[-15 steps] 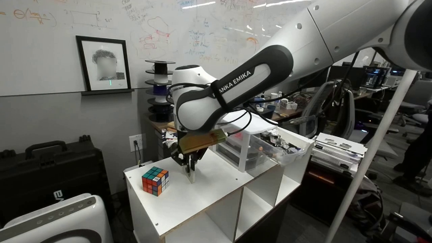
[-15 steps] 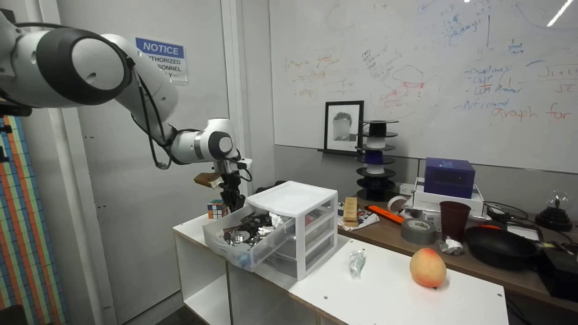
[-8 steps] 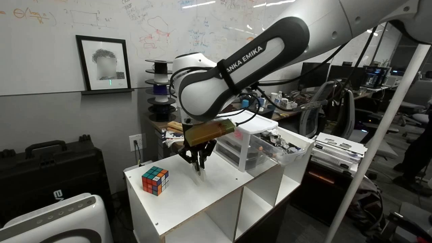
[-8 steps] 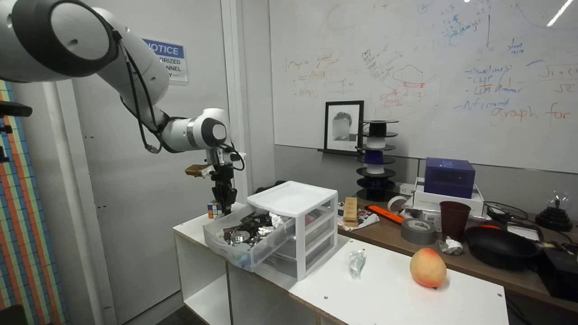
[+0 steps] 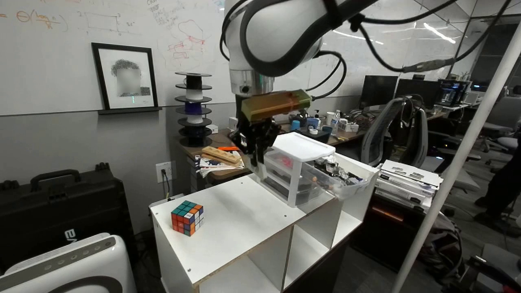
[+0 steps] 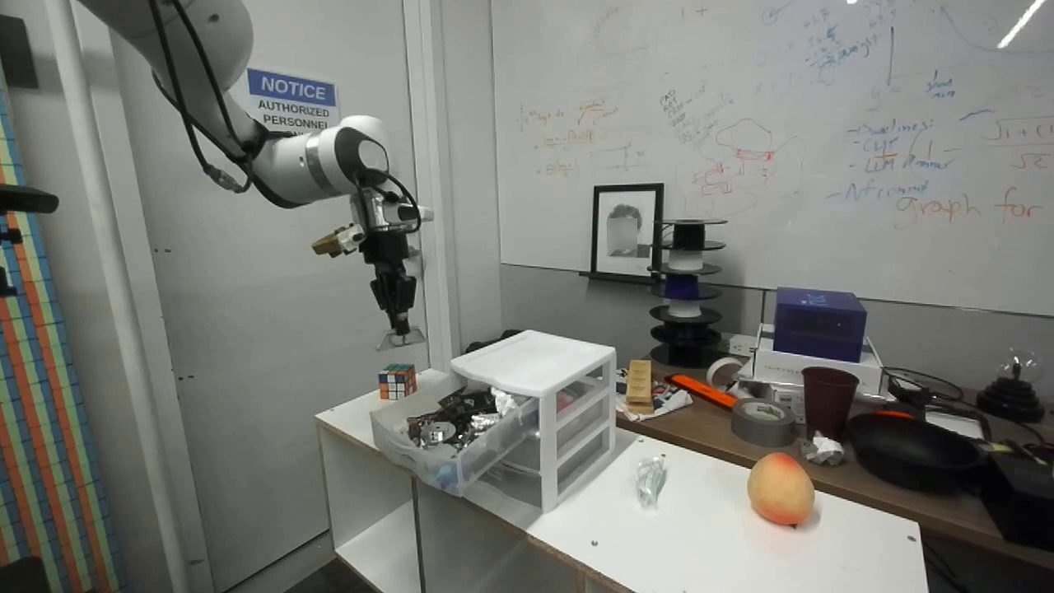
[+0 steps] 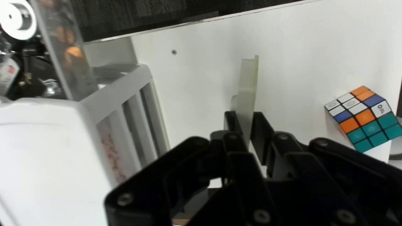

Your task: Pick up the white objects from the table and put them in the open drawer and close it

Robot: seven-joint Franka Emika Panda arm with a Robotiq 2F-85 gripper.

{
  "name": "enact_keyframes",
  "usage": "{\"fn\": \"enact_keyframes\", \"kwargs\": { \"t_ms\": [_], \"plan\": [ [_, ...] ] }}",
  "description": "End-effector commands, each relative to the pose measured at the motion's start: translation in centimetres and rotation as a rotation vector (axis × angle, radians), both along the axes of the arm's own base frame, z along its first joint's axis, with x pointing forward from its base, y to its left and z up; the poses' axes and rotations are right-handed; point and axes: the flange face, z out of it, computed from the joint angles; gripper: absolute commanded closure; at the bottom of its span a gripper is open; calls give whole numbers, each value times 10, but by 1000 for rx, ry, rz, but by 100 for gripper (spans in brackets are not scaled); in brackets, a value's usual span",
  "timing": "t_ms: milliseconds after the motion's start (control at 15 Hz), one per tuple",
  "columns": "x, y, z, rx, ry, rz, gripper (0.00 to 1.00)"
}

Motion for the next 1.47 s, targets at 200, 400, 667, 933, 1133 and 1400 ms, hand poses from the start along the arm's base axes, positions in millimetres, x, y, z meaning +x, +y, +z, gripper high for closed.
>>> {"fn": "enact_keyframes", "kwargs": {
  "t_ms": [200,400,667,933,1133,1400],
  "plan": [
    [-52,-86,58,-44,-42,-152,96],
    [-70,-121,62,-62,-29,-216,96],
    [-89,-163,54,-84,6,-242,96],
    [-89,-199,29,-101,8,-236,96],
    [-82,-221,8,-107,-17,-239,96],
    [-88,-234,-13,-131,-17,-229,96]
  ]
}}
